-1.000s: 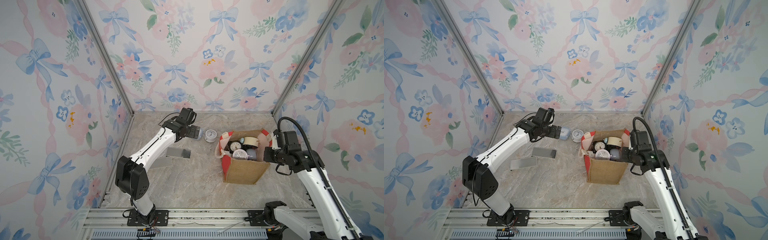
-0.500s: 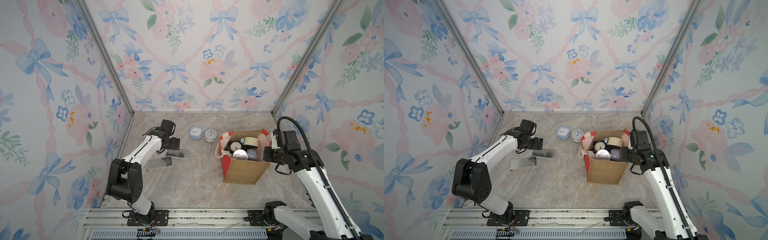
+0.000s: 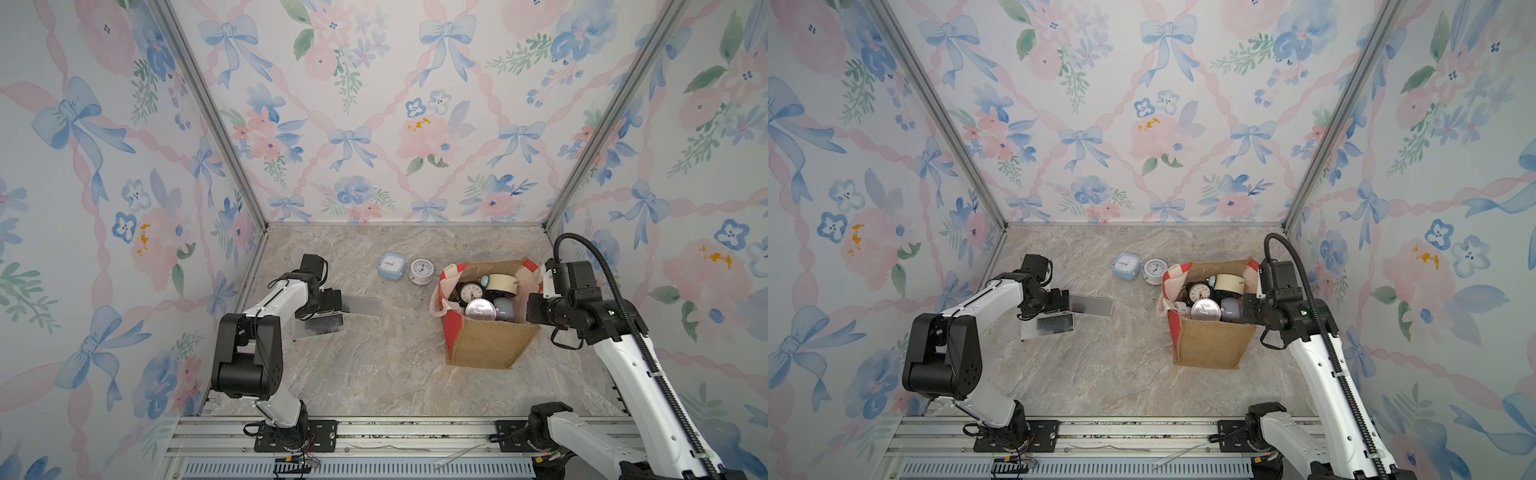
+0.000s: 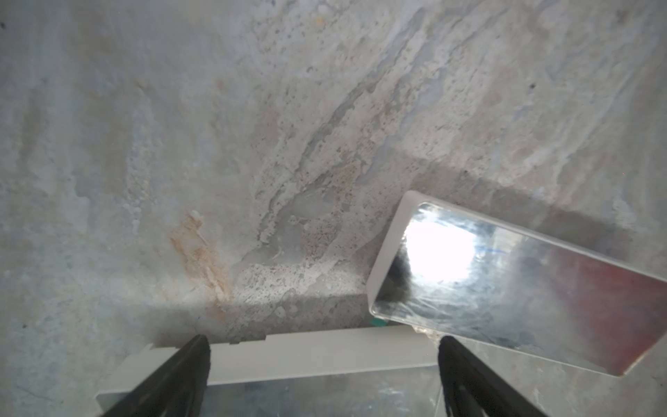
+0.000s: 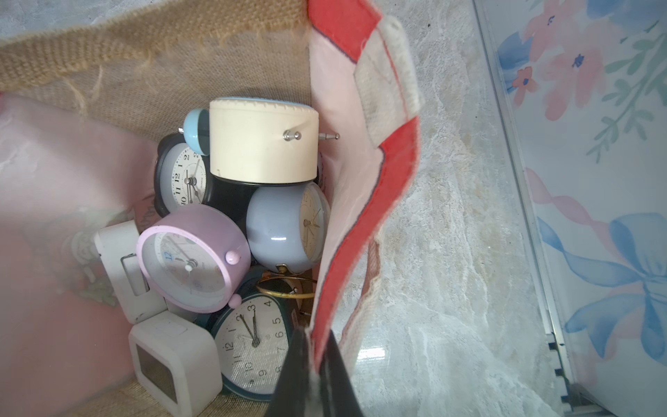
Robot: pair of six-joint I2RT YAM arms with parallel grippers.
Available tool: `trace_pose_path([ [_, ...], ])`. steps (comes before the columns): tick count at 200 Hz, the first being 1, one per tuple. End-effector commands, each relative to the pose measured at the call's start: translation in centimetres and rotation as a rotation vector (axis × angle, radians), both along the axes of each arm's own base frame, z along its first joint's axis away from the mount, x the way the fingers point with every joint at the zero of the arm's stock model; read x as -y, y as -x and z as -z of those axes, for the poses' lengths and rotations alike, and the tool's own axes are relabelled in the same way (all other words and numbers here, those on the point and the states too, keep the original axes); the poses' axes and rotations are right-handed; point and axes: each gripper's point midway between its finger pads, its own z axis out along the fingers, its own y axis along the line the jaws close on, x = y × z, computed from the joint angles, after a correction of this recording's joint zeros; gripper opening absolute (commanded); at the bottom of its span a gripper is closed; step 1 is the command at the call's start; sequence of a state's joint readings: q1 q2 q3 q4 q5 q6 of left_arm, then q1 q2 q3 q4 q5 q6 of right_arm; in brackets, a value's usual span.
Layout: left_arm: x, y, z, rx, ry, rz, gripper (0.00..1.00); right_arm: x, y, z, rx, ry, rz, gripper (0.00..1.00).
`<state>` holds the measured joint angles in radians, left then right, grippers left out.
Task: Put the alarm clock into the canvas bag
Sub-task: Move the alarm to the center of the board.
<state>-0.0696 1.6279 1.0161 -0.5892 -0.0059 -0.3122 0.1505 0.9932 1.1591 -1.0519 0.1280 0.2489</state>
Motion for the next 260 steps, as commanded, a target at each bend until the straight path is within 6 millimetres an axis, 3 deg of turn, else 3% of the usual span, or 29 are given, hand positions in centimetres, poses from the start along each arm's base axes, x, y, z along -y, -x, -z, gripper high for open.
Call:
trace_pose_path([
  [1, -0.2, 0.4, 1.3, -0.037, 0.02, -0.026, 0.98, 0.0, 0.3, -0.9, 0.027, -0.003, -0.012, 0.01],
  [36, 0.1, 0.9, 2.3, -0.074, 0.058, -0.027, 0.98, 0.0, 0.7, -1.2, 0.054, -0.004, -0.016, 0.02],
  [64, 0.4, 2.6, 2.4, -0.088, 0.081, -0.037, 0.98, -0.1, 0.8, -1.4, 0.063, -0.003, -0.024, 0.02],
  [107, 1.4, 3.9, 0.8, -0.042, 0.144, -0.035, 0.98, -0.5, 0.8, -1.5, 0.064, -0.005, -0.038, 0.02],
  [137, 2.8, 4.7, 0.4, -0.037, 0.194, -0.021, 0.98, -0.5, 0.9, -1.5, 0.068, 0.001, -0.041, 0.03],
  [226, 6.6, 7.2, 1.6, -0.099, 0.159, 0.063, 0.98, -0.5, 1.0, -1.6, 0.077, 0.01, -0.047, 0.03],
  [260, 7.9, 7.5, 0.8, -0.088, 0.123, 0.104, 0.98, -0.4, 1.0, -1.5, 0.076, 0.014, -0.046, 0.03],
])
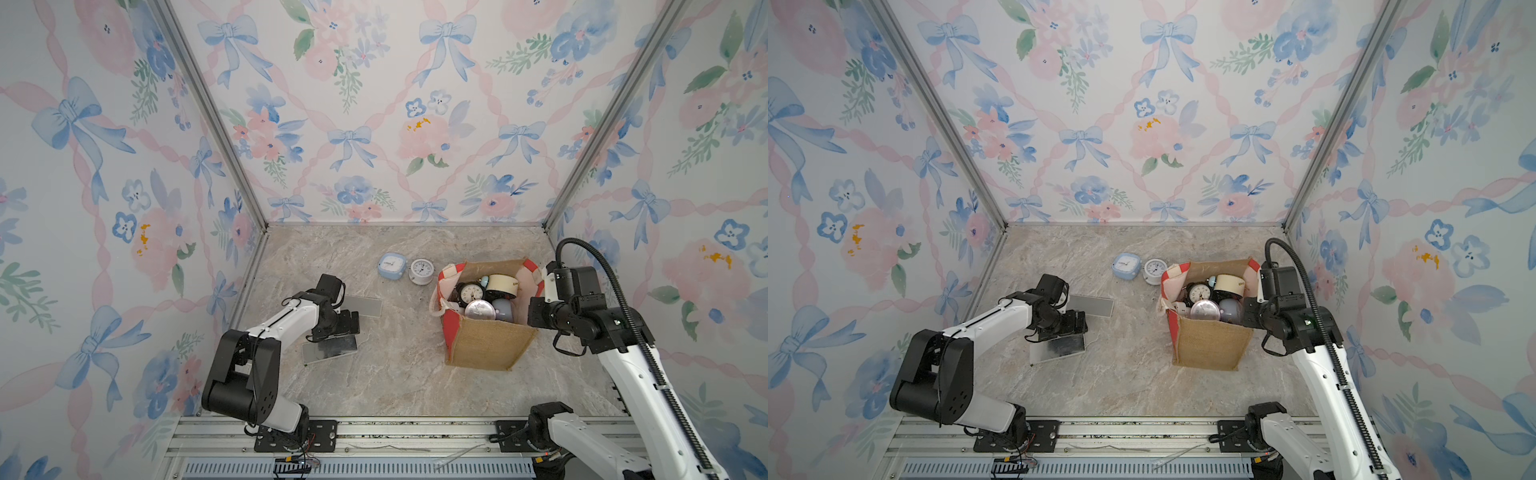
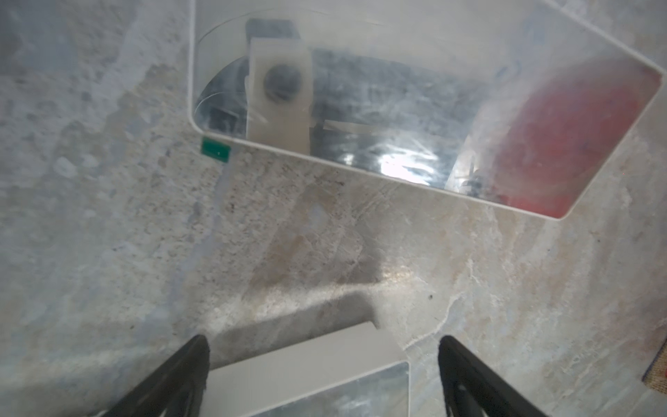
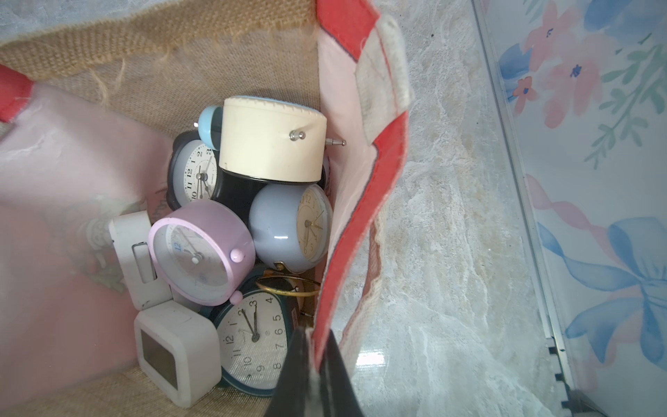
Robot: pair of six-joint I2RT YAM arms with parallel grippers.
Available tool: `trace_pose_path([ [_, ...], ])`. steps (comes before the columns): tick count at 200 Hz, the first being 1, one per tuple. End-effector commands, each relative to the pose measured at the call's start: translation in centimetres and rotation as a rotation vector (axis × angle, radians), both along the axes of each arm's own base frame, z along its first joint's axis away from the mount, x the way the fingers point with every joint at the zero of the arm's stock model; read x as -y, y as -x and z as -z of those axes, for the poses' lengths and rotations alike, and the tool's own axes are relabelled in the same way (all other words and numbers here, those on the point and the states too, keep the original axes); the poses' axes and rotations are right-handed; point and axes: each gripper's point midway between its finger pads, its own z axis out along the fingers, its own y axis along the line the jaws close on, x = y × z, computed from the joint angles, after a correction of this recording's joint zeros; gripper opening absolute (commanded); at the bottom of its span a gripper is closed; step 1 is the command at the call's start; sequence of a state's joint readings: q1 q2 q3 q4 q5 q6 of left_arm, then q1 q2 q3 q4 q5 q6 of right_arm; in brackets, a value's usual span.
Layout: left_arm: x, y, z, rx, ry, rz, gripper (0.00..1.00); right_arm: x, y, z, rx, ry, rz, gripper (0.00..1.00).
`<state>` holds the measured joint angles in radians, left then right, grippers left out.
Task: Put the alarm clock into the canvas bag
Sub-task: Move the alarm to the center of the board, then pick up the alarm from the center of the board.
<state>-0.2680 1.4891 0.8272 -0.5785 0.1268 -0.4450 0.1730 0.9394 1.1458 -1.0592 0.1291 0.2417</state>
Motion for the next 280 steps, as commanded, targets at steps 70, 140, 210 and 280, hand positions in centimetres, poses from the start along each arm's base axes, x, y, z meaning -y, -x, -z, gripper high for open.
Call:
trace_pose_path([
  [70, 1.1, 1.4, -5.3, 0.108, 0.017, -0.102, 0.98, 0.0, 0.0, -0.9, 0.042, 0.022, -0.017, 0.04],
  [140, -1.2, 6.2, -3.5, 0.013, 0.067, -0.466, 0.98, 0.0, 0.1, -0.7, 0.038, 0.027, -0.017, 0.04],
  [210, -2.6, 8.5, -0.9, -0.093, 0.022, -0.652, 0.98, -0.1, -0.1, -0.6, 0.032, 0.031, -0.02, 0.04],
  [280, -3.2, 5.8, 0.1, -0.073, 0.12, -0.684, 0.98, 0.1, 0.0, -0.5, 0.031, 0.038, -0.017, 0.05],
])
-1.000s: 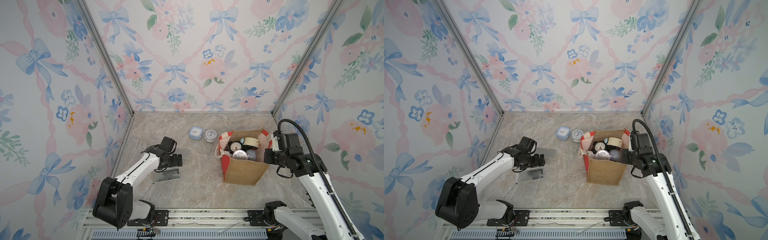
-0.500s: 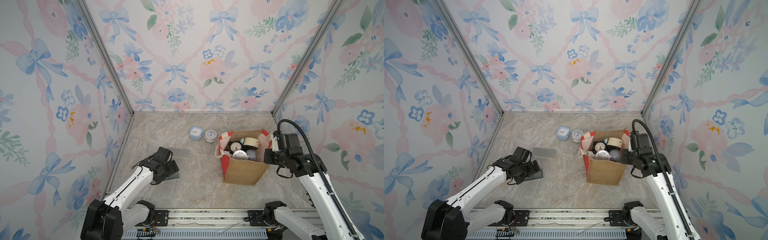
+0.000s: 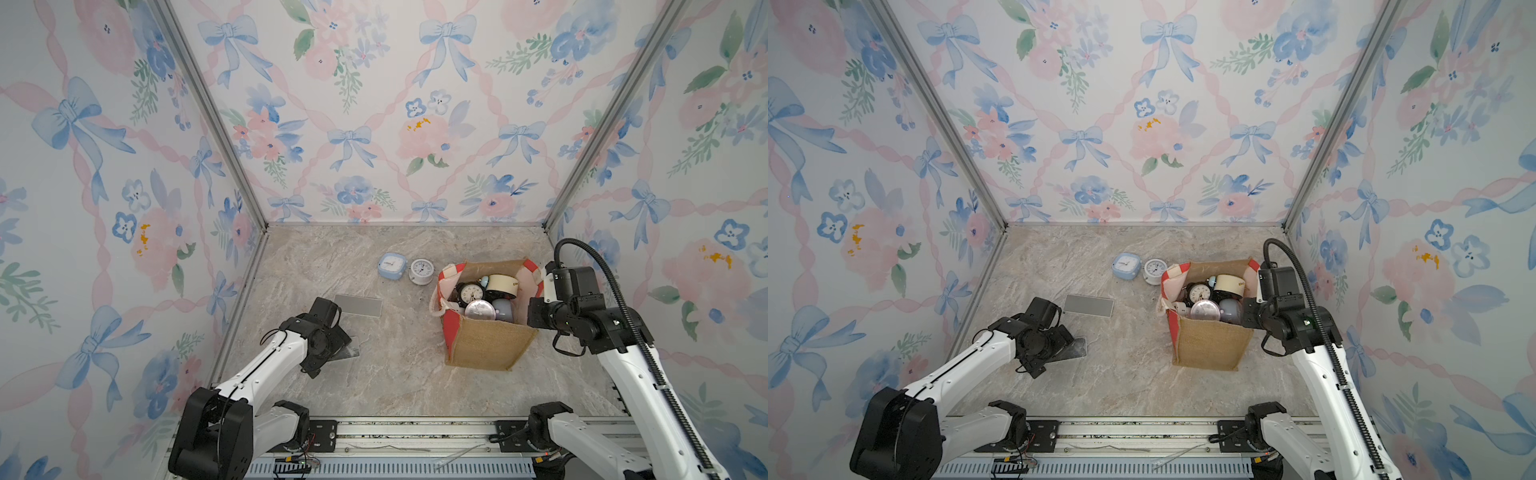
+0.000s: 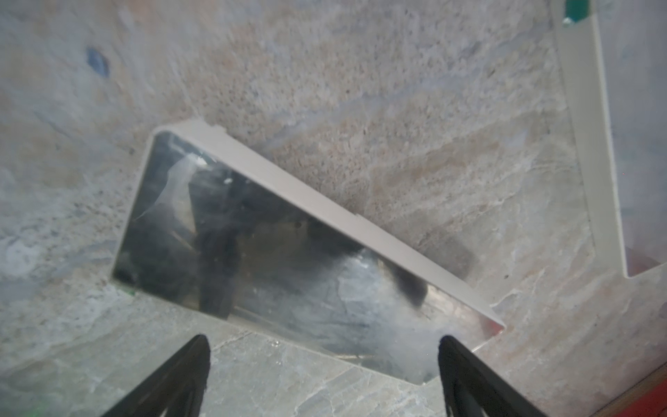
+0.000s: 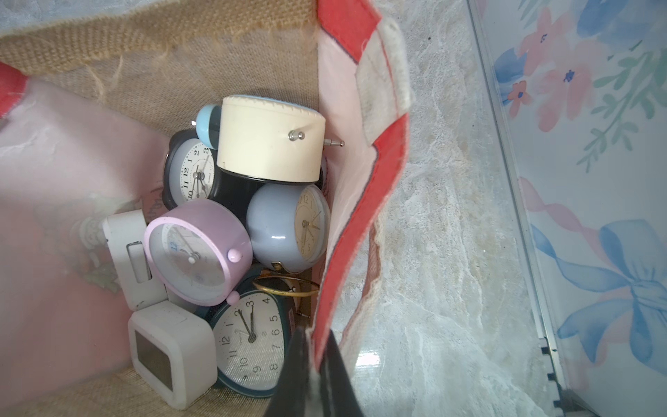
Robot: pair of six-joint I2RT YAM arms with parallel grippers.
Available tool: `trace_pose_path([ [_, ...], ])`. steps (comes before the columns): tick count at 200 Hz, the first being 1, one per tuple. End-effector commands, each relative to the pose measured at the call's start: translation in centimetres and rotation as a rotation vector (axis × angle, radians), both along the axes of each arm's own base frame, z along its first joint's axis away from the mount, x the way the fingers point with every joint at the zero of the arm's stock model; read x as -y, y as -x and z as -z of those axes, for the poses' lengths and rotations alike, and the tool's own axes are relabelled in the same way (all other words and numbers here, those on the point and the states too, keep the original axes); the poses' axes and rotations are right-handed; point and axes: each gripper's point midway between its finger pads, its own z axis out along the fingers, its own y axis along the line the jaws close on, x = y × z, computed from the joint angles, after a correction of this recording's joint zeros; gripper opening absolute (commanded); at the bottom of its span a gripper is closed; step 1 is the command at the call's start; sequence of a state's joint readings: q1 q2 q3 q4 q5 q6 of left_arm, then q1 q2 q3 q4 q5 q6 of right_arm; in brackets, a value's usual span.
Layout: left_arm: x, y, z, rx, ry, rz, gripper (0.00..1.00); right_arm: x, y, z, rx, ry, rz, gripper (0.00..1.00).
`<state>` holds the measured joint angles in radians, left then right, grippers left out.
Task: Put the alarm clock into the canvas bag
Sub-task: Pick up the alarm from the center of the board.
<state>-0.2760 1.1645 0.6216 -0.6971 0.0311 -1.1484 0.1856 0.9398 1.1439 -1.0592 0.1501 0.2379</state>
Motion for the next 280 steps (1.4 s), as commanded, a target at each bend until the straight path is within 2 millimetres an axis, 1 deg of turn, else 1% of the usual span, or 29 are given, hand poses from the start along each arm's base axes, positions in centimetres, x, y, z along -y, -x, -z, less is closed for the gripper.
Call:
trace_pose_path([
  [1, 0.1, -0.7, 0.8, 0.02, 0.047, 0.007, 0.98, 0.0, 0.0, -0.6, 0.029, 0.019, -0.015, 0.05],
  [60, -0.4, -3.1, 0.5, 0.045, 0.027, 0.035, 0.98, -0.1, 0.0, -0.6, 0.027, 0.02, -0.019, 0.05],
  [110, -0.3, -4.7, 1.0, 0.006, 0.001, 0.069, 0.98, 0.0, 0.1, -0.5, 0.031, 0.026, -0.017, 0.05],
  [123, -0.3, -4.6, 1.5, -0.013, -0.002, 0.078, 0.98, 0.1, 0.1, -0.6, 0.034, 0.028, -0.015, 0.06],
  [124, -0.2, -5.2, 1.0, 0.003, 0.0, 0.079, 0.98, 0.1, 0.1, -0.6, 0.034, 0.028, -0.015, 0.06],
  [126, -0.1, -5.6, 0.7, 0.014, 0.002, 0.082, 0.98, 0.1, 0.1, -0.6, 0.034, 0.03, -0.015, 0.06],
  [133, -0.1, -6.0, 0.5, 0.02, -0.004, 0.087, 0.98, 0.1, 0.1, -0.6, 0.036, 0.031, -0.015, 0.06],
  [151, -0.1, -6.3, 0.8, 0.009, -0.011, 0.093, 0.98, 0.1, 0.1, -0.6, 0.035, 0.032, -0.014, 0.06],
  [175, -0.1, -6.5, 1.6, -0.022, -0.021, 0.118, 0.98, 0.2, 0.0, -0.6, 0.037, 0.034, -0.014, 0.06],
  [198, 0.0, -6.8, 2.0, -0.036, -0.029, 0.142, 0.93, 0.3, 0.1, -0.6, 0.04, 0.039, -0.012, 0.06],
  [228, -0.1, -7.1, 2.4, -0.048, -0.042, 0.165, 0.83, 0.5, 0.2, -0.6, 0.042, 0.046, -0.005, 0.06],
  [255, -0.1, -7.0, 2.9, -0.067, -0.044, 0.18, 0.74, 0.6, 0.3, -0.8, 0.049, 0.053, -0.001, 0.06],
  [280, -0.2, -6.9, 2.9, -0.069, -0.053, 0.19, 0.67, 0.8, 0.4, -0.8, 0.055, 0.056, 0.004, 0.06],
])
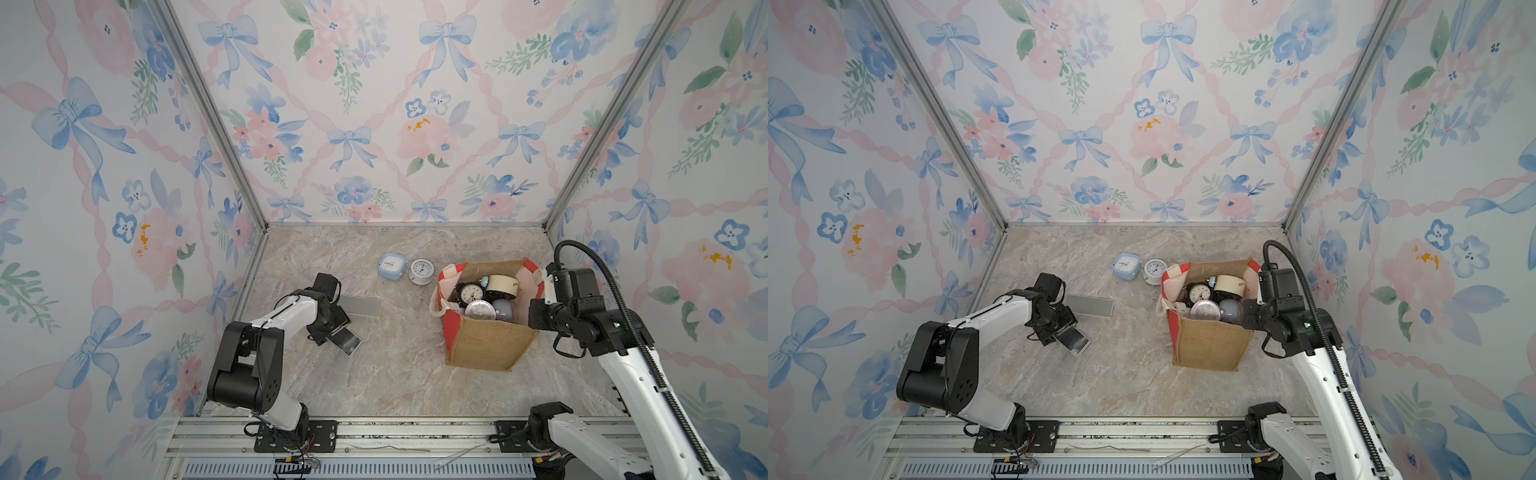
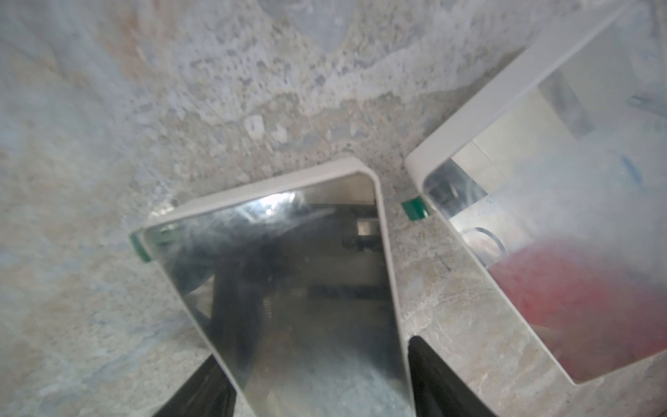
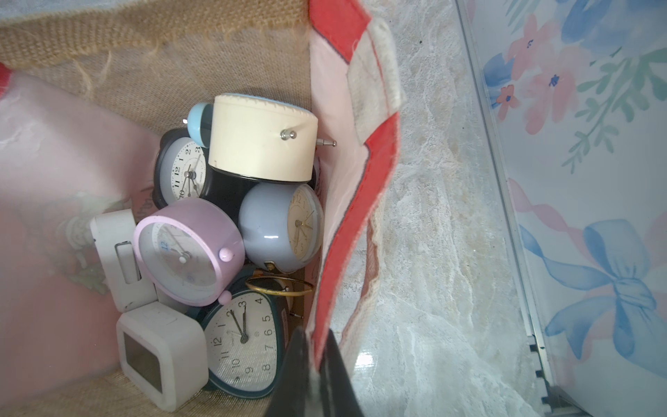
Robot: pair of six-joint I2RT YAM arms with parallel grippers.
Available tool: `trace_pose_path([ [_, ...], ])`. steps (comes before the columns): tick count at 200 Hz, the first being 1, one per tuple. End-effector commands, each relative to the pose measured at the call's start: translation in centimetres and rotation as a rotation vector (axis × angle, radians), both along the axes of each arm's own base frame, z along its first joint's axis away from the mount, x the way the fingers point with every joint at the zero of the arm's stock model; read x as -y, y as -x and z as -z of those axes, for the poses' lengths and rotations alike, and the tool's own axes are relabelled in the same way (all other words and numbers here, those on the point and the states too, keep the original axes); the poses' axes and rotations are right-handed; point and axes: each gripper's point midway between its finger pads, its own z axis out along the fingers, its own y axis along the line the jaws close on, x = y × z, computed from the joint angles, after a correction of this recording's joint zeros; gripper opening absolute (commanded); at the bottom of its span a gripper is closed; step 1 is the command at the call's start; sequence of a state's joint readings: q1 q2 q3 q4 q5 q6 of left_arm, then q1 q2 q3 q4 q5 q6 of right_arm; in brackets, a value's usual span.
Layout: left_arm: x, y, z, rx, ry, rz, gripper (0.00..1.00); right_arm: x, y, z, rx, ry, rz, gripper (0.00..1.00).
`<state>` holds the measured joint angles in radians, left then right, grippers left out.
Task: Put the alarm clock into the canvas bag
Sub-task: Pick up the alarm from the center of the board, then place the alarm at the canvas bag.
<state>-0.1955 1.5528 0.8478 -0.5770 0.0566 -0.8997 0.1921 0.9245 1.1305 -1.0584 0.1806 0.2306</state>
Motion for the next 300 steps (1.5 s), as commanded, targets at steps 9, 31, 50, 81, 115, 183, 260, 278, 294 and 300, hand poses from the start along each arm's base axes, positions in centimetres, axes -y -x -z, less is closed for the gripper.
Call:
trace_pose_path([
  [9, -0.3, 0.8, 1.0, -0.045, -0.016, 0.026, 0.65, 0.3, 0.1, -0.8, 0.046, 0.028, -0.003, 0.06],
  [31, -0.3, 0.6, 0.5, -0.025, -0.015, 0.029, 0.61, 0.3, 0.0, -0.9, 0.044, 0.028, -0.005, 0.06],
  [50, -0.2, 0.3, -0.4, 0.007, -0.008, 0.039, 0.6, 0.3, 0.0, -0.9, 0.044, 0.027, -0.005, 0.06],
  [81, 0.3, -0.6, -2.7, 0.087, 0.015, 0.071, 0.56, 0.2, -0.1, -0.8, 0.038, 0.026, -0.006, 0.06],
  [115, 1.2, -2.0, -6.1, 0.203, 0.039, 0.152, 0.52, 0.2, -0.3, -0.8, 0.034, 0.027, -0.005, 0.06],
  [183, 5.7, -5.6, -17.2, 0.537, 0.032, 0.349, 0.45, 0.0, -0.5, -0.8, 0.023, 0.024, -0.008, 0.05],
  [260, 14.7, -7.1, -27.1, 0.784, 0.127, 0.548, 0.41, -0.1, -0.6, -0.8, 0.021, 0.022, -0.011, 0.05],
  [278, 17.2, -7.1, -28.3, 0.809, 0.141, 0.597, 0.39, -0.1, -0.7, -0.8, 0.02, 0.022, -0.011, 0.05],
  [294, 19.6, -6.9, -29.5, 0.835, 0.162, 0.641, 0.39, -0.1, -0.7, -0.8, 0.019, 0.02, -0.013, 0.05],
  [300, 20.6, -6.8, -29.9, 0.843, 0.17, 0.657, 0.39, -0.1, -0.7, -0.8, 0.019, 0.02, -0.013, 0.05],
])
